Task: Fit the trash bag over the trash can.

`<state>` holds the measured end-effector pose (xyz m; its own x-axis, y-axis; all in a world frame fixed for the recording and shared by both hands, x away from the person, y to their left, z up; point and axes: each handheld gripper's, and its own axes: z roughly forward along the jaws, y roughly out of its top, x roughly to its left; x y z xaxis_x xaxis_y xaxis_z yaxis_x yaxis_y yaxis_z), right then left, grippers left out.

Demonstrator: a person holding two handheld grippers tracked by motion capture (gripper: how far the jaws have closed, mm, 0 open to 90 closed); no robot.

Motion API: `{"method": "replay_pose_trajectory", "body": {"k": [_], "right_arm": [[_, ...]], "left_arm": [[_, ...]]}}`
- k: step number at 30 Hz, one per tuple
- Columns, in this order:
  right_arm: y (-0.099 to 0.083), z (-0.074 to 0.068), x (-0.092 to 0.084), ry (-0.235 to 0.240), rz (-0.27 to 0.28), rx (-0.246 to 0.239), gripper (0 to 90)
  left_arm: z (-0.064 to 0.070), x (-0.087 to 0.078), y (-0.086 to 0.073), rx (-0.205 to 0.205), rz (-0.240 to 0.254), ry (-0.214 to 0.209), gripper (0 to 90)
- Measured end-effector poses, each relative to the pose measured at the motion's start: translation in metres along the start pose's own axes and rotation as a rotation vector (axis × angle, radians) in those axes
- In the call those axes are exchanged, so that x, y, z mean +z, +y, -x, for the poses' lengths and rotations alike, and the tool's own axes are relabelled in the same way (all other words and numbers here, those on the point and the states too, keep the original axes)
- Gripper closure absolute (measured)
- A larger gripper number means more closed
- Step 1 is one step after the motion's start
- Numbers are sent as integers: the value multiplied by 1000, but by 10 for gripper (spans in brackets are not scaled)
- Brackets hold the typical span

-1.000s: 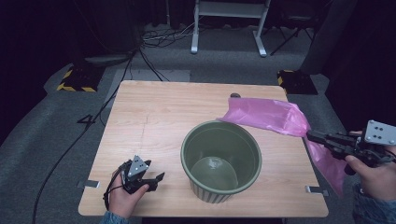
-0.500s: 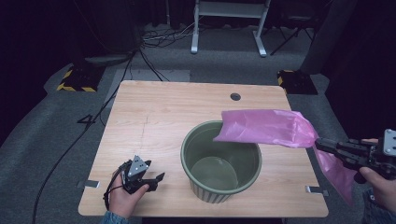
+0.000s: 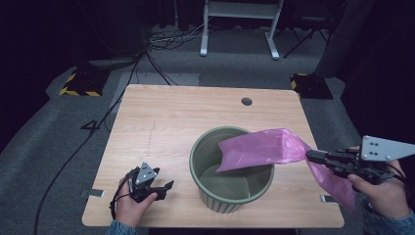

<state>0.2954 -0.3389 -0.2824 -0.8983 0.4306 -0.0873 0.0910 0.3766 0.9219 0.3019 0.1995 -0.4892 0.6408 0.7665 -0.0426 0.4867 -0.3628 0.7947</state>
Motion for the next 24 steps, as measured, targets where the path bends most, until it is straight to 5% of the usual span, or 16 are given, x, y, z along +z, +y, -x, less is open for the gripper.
{"method": "replay_pose_trajectory", "body": {"k": [14, 24], "right_arm": [[14, -6, 67, 113, -29, -28, 900], [28, -14, 113, 174, -98, -78, 899]], "left_arm": [[0, -6, -5, -17, 0, 2, 286], [0, -14, -11, -37, 4, 15, 283]]}}
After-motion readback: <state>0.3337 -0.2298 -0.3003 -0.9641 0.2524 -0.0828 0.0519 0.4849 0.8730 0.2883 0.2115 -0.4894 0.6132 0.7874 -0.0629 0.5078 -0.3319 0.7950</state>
